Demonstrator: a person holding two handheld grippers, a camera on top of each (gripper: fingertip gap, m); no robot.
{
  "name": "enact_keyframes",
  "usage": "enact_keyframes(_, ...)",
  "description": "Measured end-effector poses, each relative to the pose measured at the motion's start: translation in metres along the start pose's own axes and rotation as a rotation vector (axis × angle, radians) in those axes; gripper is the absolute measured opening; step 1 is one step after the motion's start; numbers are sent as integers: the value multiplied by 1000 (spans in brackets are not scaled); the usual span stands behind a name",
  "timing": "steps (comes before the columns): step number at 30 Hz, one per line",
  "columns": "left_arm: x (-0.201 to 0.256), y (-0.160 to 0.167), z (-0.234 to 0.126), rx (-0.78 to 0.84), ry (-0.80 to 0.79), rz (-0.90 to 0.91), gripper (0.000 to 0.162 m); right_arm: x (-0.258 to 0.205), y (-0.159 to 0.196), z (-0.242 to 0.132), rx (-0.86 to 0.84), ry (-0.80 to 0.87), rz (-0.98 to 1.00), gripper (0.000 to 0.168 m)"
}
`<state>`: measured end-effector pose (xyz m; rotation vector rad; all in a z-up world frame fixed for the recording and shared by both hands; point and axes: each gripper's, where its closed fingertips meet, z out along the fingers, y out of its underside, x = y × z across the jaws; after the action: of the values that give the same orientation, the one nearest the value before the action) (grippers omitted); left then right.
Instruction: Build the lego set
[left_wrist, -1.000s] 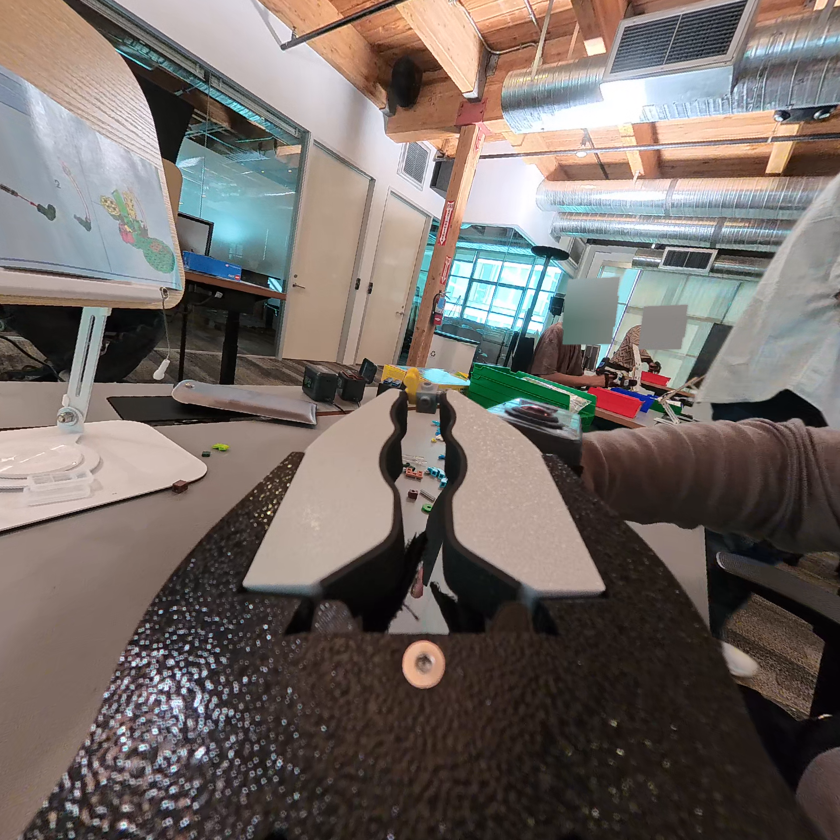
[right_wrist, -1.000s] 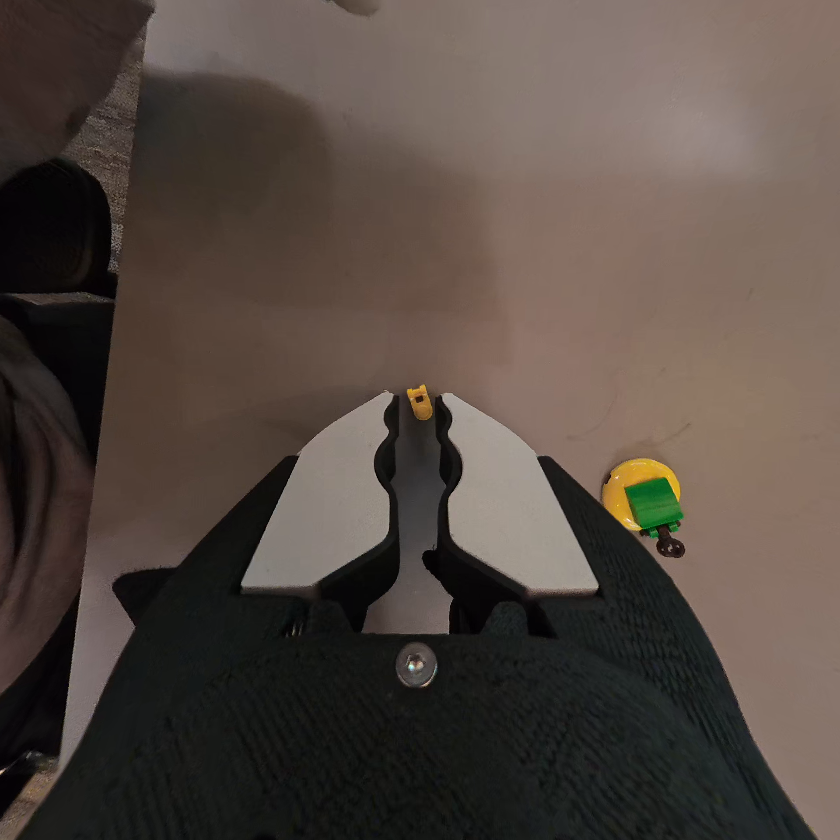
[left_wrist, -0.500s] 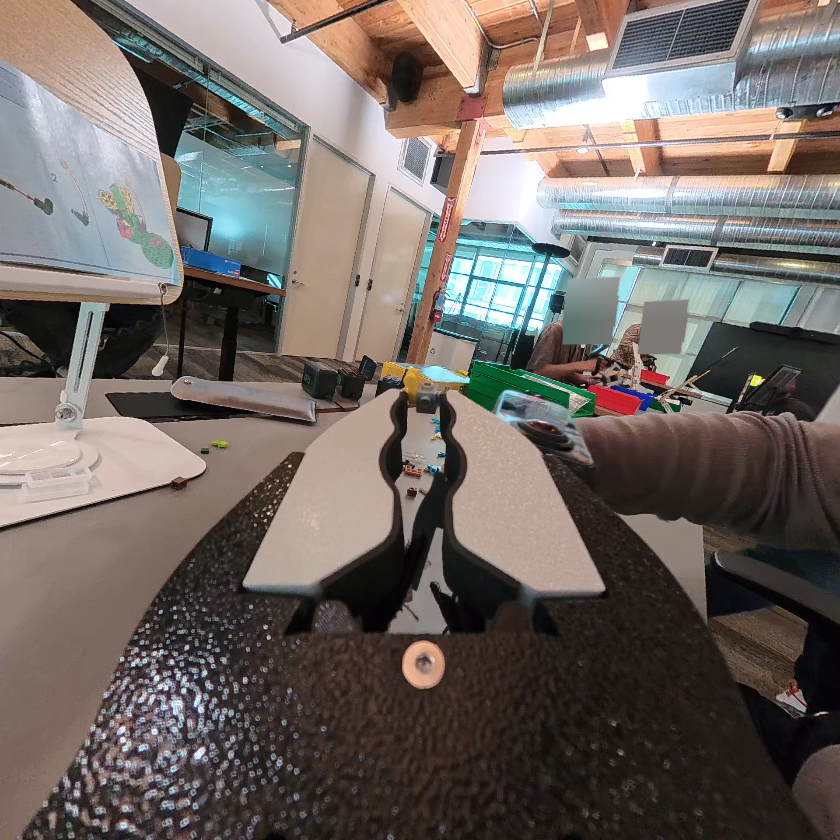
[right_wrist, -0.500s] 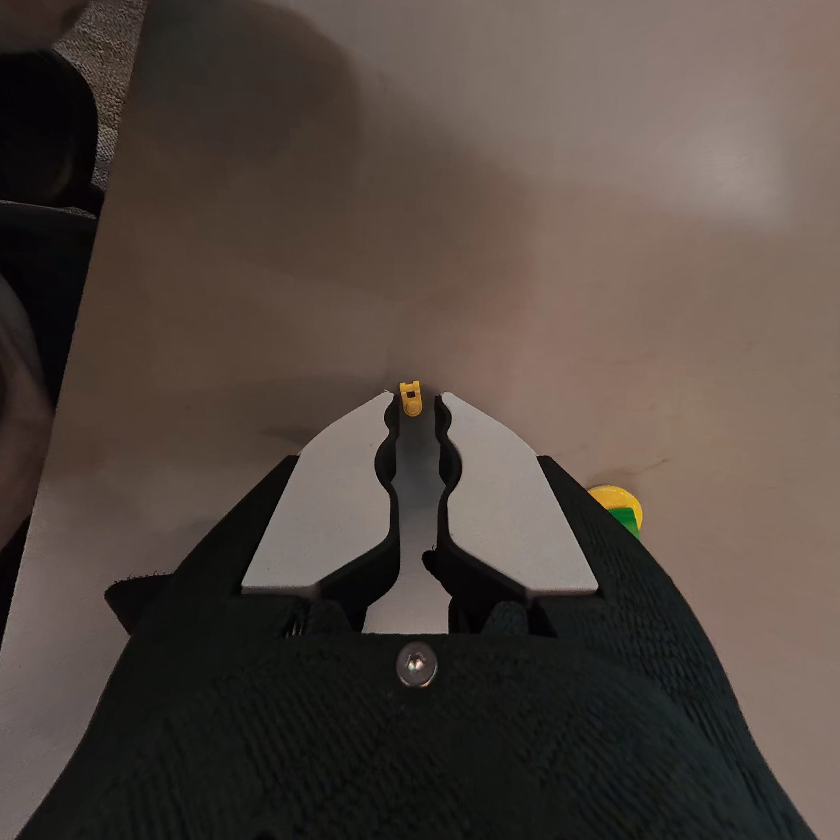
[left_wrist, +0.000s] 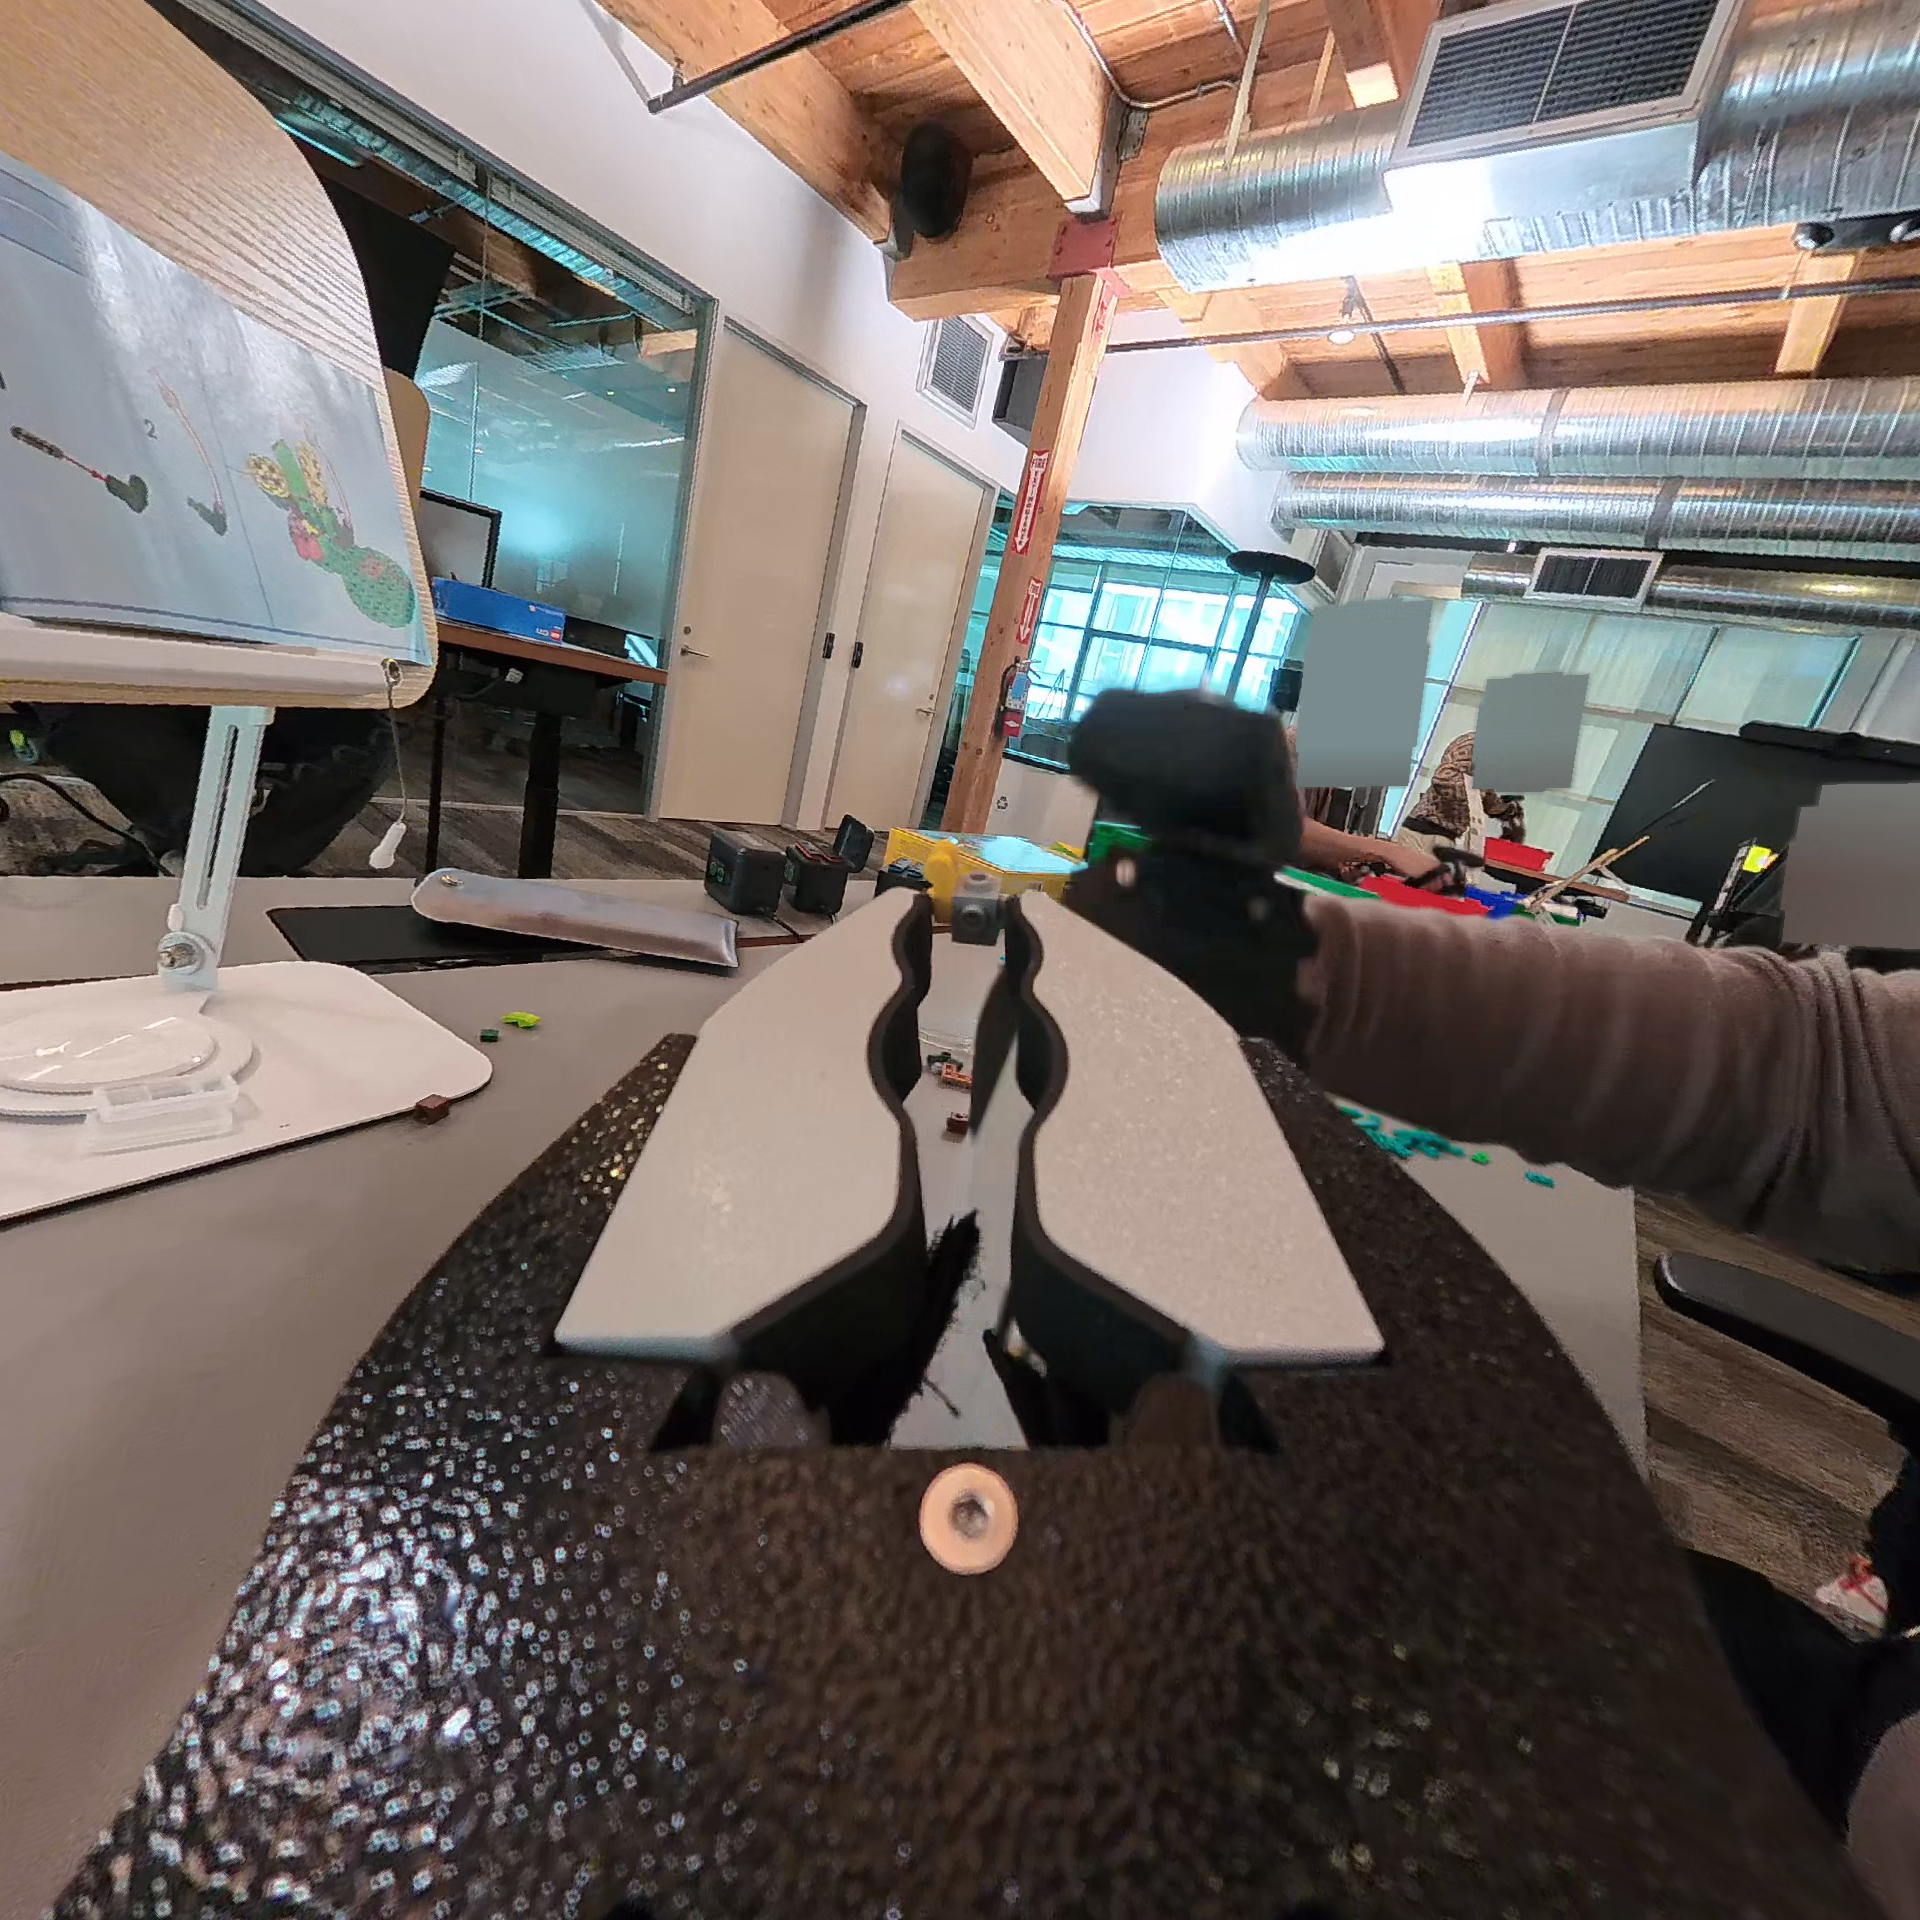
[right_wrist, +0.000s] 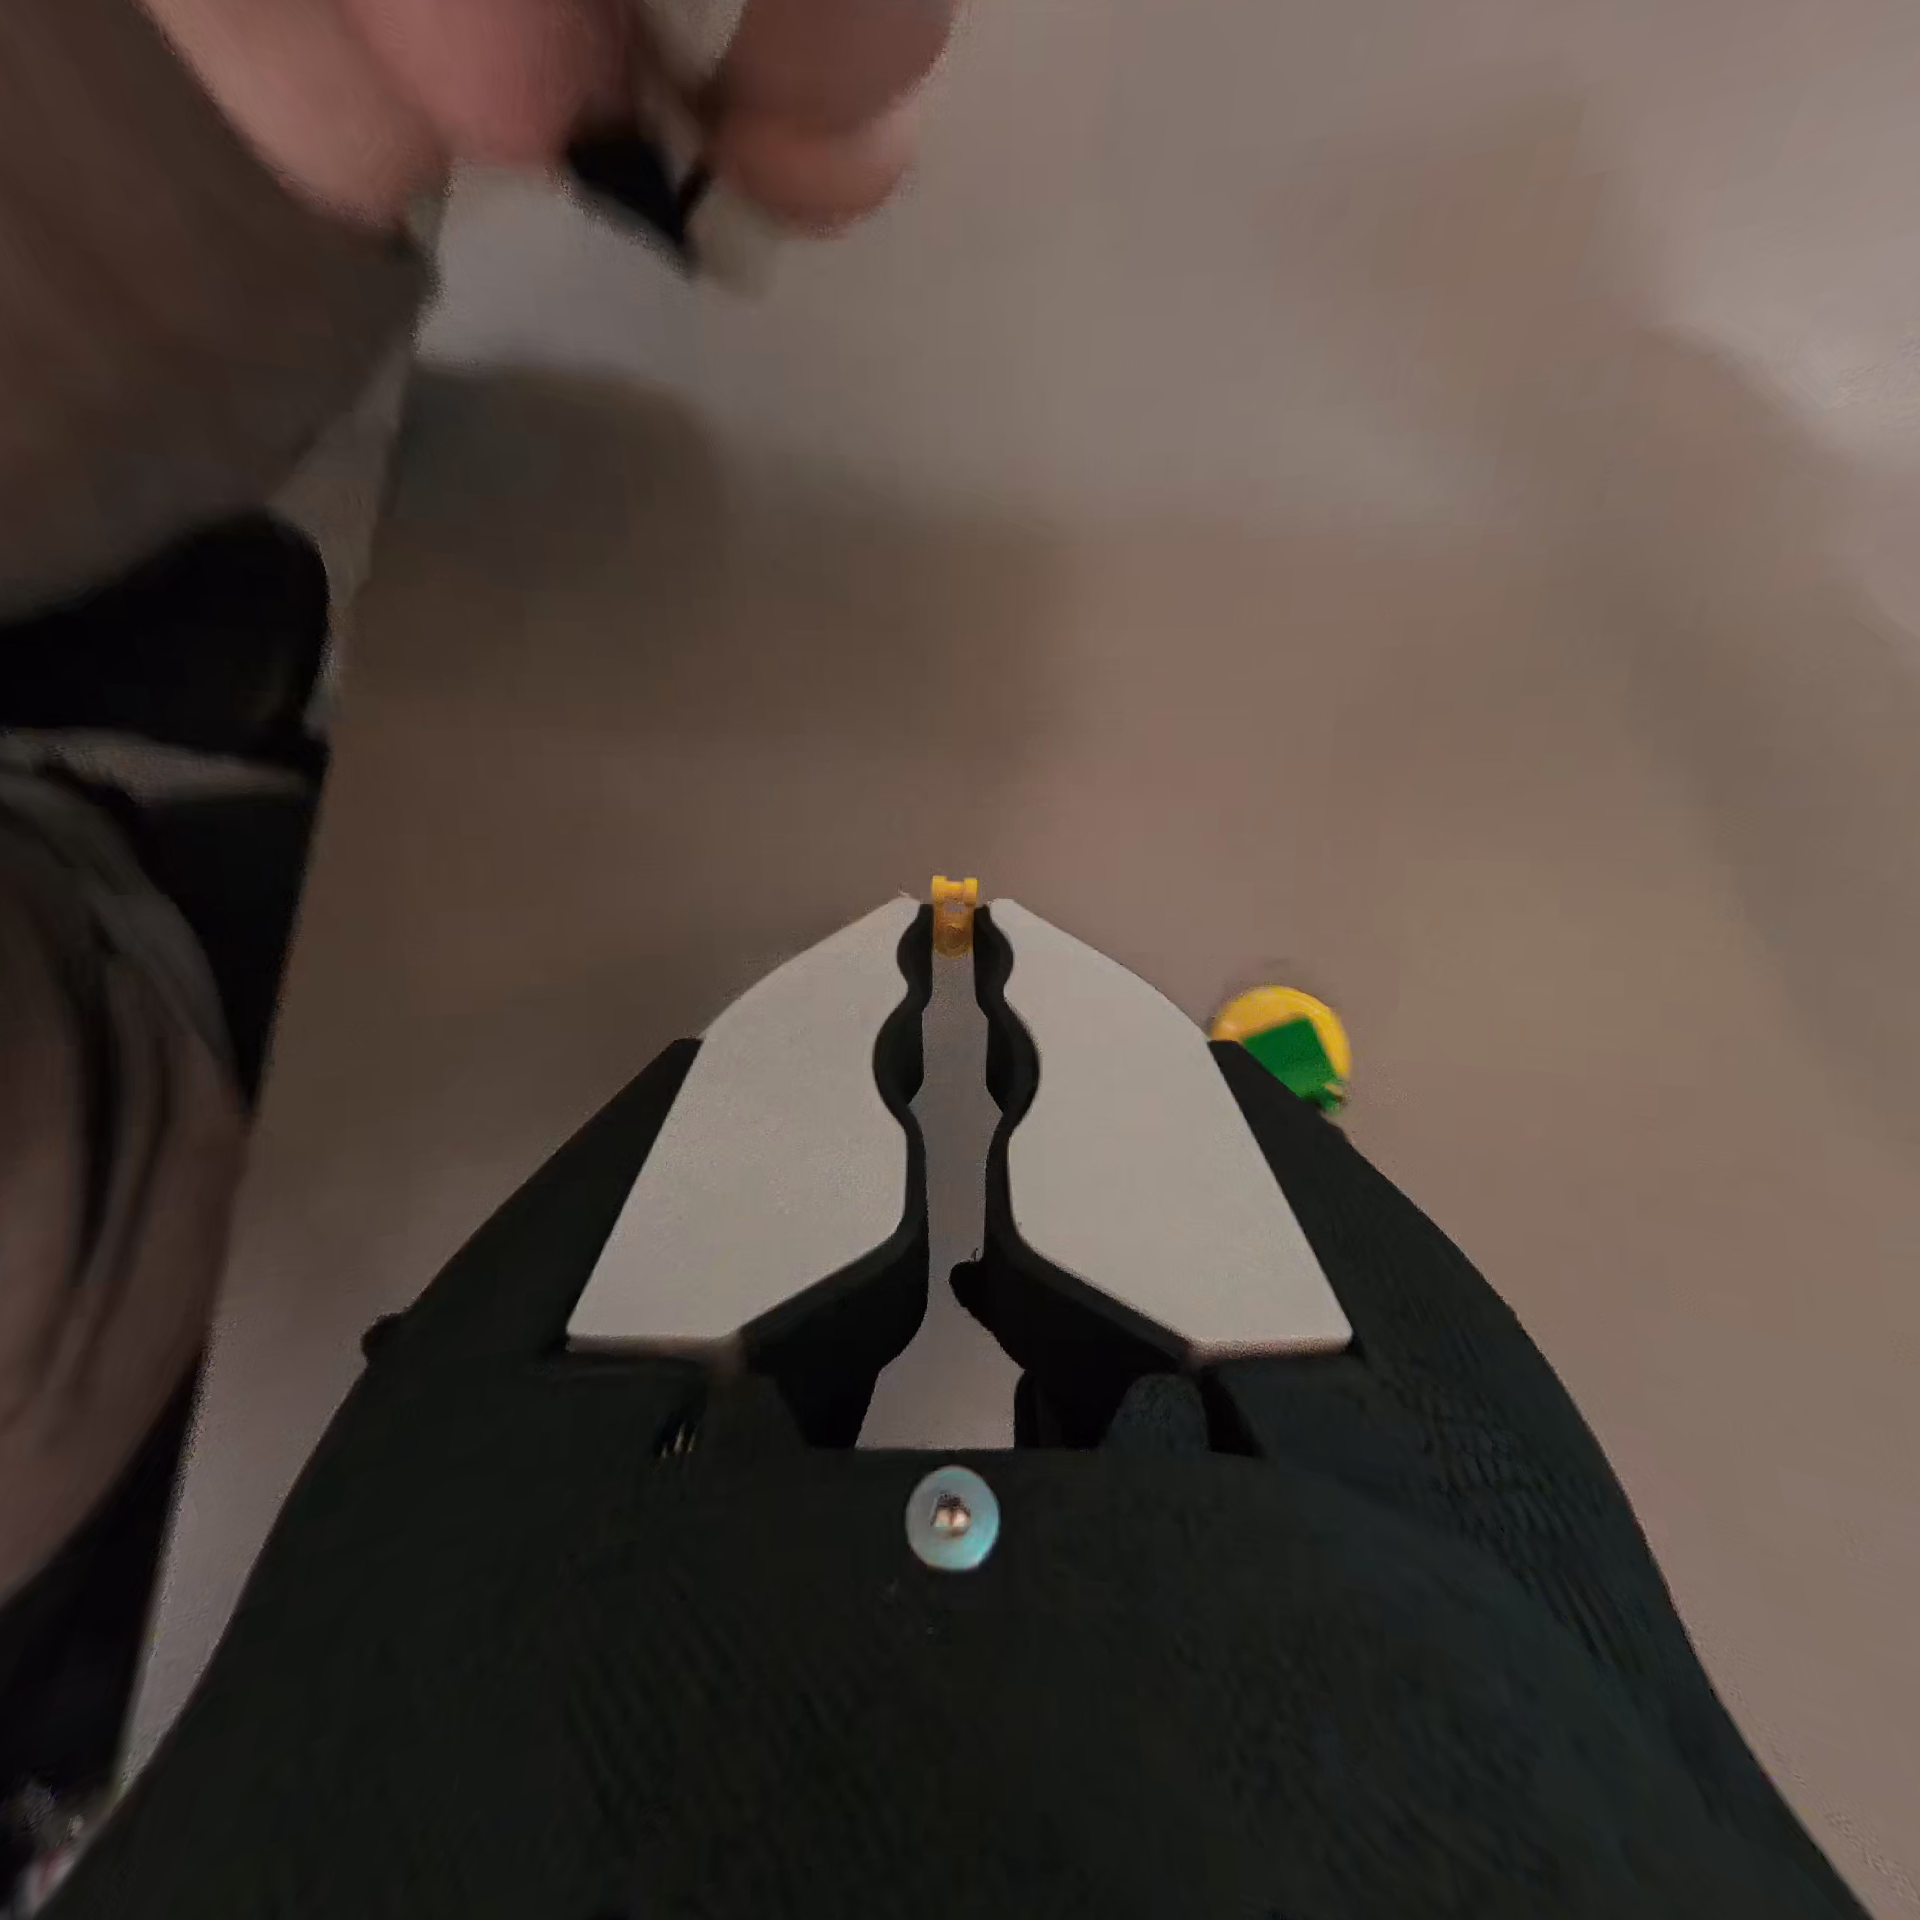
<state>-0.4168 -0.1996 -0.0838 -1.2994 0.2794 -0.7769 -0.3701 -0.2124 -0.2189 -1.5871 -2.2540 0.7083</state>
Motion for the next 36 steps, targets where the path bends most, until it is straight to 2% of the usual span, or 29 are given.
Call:
enact_keyframes(3,-3,3,2,-39,-60,90,13,25,-16,-52,203,64,181,6)
enact_keyframes(5,-2,6,7,-75,-98,156,13,39,-23,-89,338,130,250,5)
enact_keyframes(8,8,7,18,-66,-74,171,13,49,-32,-137,515,219,304,5)
enact_keyframes(12,9,6,25,-23,-123,191,13,61,-31,-174,662,436,356,5)
enact_keyframes(15,13,10,30,-18,-87,164,13,48,-40,-170,795,375,347,5)
enact_keyframes(20,41,4,37,38,115,-4,13,22,-58,-153,1069,-73,417,4)
enact_keyframes(23,55,-3,38,33,163,10,13,13,-65,-154,1147,-217,384,4)
enact_keyframes(27,64,-9,39,42,184,11,13,-4,-77,-160,1201,-283,309,4)
enact_keyframes(36,74,-16,38,100,271,-86,13,-22,-87,-162,1188,-196,188,5)
